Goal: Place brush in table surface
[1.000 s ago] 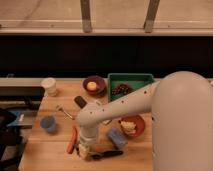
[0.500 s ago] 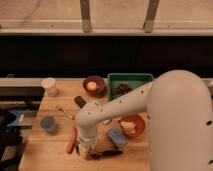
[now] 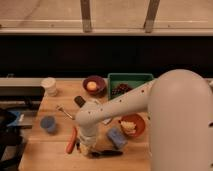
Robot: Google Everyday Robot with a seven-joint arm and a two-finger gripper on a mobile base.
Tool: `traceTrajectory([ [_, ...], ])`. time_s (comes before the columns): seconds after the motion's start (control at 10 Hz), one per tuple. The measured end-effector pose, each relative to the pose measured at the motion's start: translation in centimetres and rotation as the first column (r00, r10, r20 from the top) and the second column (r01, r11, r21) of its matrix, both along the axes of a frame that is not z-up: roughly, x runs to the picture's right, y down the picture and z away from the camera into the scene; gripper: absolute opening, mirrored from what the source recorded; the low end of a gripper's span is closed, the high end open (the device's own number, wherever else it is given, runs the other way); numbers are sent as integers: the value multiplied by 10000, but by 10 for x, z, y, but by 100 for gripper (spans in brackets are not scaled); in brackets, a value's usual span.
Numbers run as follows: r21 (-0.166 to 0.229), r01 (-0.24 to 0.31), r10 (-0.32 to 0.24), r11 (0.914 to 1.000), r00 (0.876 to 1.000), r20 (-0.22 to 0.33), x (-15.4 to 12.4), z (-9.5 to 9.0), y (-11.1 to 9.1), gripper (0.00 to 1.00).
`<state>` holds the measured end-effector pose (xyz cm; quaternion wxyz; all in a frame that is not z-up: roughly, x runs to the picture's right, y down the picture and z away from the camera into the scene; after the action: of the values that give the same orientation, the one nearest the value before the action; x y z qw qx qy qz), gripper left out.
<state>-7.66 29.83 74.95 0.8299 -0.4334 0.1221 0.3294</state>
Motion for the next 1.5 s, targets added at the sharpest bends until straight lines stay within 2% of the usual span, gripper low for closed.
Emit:
traceTrajectory([
  [0.1, 173, 52, -50, 9998, 9999, -139, 5, 0, -11, 0],
  [0.3, 817, 293, -258, 9962, 9987, -432, 30, 5, -58, 0],
  [0.5, 1436, 506, -406, 9883, 9966, -717, 54, 7, -97, 0],
  [0.8, 2212, 502, -310, 9739, 9955, -898, 78, 8, -139, 0],
  [1.2, 2908, 877, -608, 9528, 9931, -1005, 72, 1, -168, 0],
  [1.3, 3114, 1216, -1006, 9425, 9915, -827, 48, -4, -175, 0],
  [1.5, 3231, 1478, -1328, 9348, 9888, -678, 33, -9, -175, 0],
])
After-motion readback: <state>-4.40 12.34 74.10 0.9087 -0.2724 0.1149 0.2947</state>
